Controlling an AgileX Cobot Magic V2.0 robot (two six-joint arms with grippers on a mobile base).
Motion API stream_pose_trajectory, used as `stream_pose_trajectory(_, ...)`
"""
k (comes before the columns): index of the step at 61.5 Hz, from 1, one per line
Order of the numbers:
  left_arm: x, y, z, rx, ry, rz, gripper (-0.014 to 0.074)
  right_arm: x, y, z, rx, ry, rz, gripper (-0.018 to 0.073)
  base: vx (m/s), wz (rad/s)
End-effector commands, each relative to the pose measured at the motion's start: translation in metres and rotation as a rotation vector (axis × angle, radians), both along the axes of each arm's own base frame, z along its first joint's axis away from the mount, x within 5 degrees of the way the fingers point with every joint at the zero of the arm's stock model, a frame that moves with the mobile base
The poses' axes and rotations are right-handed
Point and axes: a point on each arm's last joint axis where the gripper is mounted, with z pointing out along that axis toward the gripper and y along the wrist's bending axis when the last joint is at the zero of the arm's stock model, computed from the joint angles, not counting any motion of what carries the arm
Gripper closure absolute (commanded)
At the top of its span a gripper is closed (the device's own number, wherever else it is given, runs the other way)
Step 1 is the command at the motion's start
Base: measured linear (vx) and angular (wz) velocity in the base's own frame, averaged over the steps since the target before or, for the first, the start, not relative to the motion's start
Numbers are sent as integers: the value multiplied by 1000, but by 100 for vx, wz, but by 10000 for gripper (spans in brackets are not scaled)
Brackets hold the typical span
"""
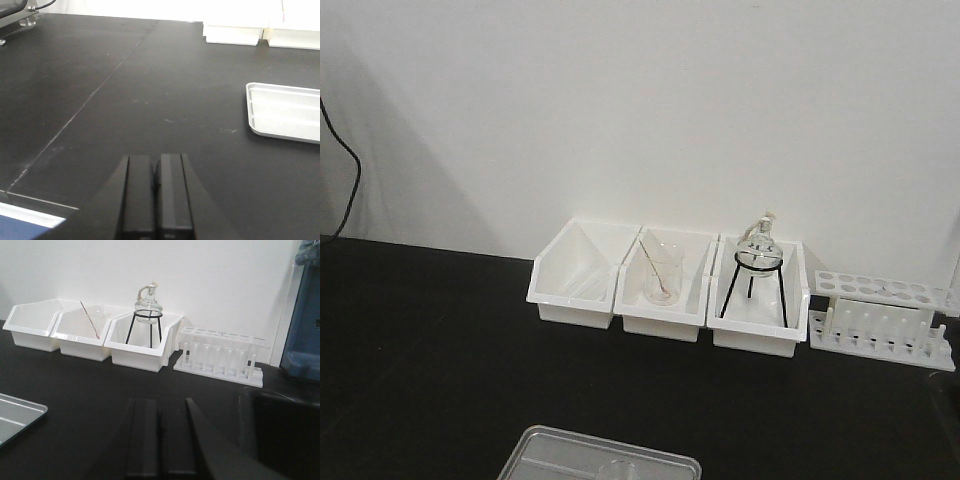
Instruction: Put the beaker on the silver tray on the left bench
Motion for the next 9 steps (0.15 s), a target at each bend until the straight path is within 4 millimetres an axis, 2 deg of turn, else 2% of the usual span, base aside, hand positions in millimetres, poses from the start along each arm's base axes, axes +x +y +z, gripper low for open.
stream_pose_trajectory(1, 2, 0, 2, -3, -74, 0, 595, -1, 0, 7, -5, -92, -6, 573, 0, 0)
stream_pose_trajectory(9, 2, 0, 2, -3, -74, 0, 595, -1, 0, 7, -5, -92, -6, 573, 0, 0)
